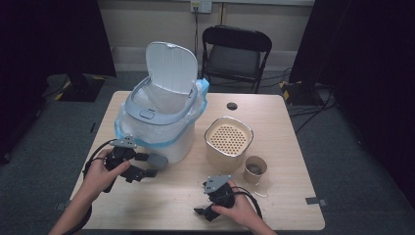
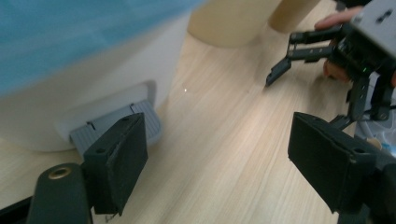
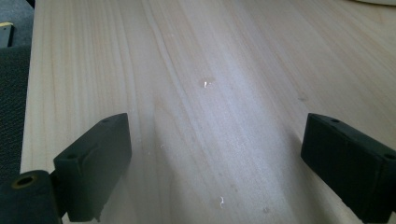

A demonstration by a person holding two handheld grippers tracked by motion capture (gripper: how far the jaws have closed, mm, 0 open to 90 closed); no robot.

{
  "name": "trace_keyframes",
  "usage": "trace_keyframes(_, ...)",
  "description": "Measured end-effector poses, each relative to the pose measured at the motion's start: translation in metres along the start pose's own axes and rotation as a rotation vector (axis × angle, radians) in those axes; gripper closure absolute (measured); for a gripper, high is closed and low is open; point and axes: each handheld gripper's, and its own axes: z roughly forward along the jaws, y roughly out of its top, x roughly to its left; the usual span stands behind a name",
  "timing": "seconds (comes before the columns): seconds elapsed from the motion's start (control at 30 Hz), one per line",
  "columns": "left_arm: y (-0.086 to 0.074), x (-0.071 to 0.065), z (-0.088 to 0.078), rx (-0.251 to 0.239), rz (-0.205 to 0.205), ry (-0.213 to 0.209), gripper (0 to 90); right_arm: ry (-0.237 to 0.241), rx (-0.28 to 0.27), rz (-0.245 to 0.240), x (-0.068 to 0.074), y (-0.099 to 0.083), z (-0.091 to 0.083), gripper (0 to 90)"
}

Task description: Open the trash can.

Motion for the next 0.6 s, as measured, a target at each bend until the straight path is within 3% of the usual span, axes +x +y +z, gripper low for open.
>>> trace_keyframes(0.33,-0.022,0.000,0.024,0.038,0.025,-0.028,19.5,0.009,-0.002,-0.006,-0.001,-0.001,-0.001,8.2)
trace_keyframes(0.53,-0.031,0.001,0.036,0.080,0.053,-0.032,18.3,0.021,0.000,0.012,-0.005,0.000,-0.007,15.0)
trace_keyframes(0.6,-0.032,0.000,0.038,0.076,0.058,-0.038,18.3,0.001,-0.005,0.006,-0.007,0.001,-0.010,14.8)
